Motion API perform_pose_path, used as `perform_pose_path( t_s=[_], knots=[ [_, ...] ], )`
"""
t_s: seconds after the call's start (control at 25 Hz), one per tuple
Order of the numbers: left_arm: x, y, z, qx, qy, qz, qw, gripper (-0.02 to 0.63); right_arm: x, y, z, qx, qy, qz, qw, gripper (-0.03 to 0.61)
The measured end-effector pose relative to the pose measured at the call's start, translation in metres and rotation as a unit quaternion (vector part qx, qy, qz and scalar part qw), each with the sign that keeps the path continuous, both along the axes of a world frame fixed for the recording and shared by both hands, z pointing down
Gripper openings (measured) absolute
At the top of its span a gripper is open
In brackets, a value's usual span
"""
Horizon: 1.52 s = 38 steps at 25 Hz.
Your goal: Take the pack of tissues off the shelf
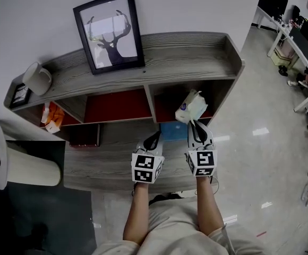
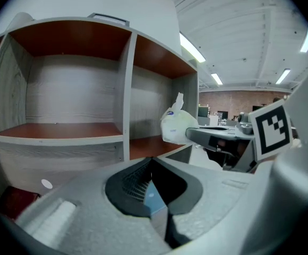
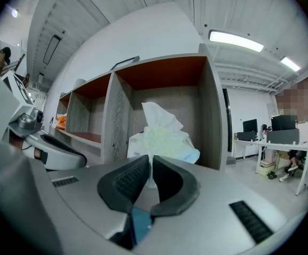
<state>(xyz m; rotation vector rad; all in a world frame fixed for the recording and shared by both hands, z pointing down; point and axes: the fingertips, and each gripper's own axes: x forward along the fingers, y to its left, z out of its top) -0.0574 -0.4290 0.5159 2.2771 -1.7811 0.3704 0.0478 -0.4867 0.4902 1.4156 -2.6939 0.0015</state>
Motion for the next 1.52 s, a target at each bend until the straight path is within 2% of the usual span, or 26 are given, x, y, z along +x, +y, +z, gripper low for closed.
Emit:
perform_pose_path(
  t_s=[0.44, 0.72, 1.12, 1.28, 1.52],
  knots=[
    [-0.008, 0.031, -0.016, 0.008, 0.002, -0.006, 0.9999, 0.009, -0.008, 0.039, -0.007, -0.005, -0.002, -0.017, 1.000, 0.038],
    [0.012, 0.057, -0.021, 0.020, 0.013, 0.008, 0.9997, 0.009, 0.015, 0.068, -0.010, -0.002, -0.006, -0.001, 1.000, 0.038],
    [0.031, 0.103, -0.017, 0.024, 0.031, 0.004, 0.9992, 0.009, 0.046, 0.124, 0.023, -0.044, -0.002, 0.019, 0.999, 0.038],
    [0.032, 0.121, -0.003, 0.020, 0.036, -0.004, 0.9991, 0.009, 0.044, 0.148, 0.046, -0.065, 0.015, 0.000, 0.998, 0.038],
    [0.029, 0.140, 0.023, 0.004, 0.024, -0.013, 0.9996, 0.009, 0.036, 0.167, 0.072, -0.087, 0.030, -0.014, 0.996, 0.038]
  ],
)
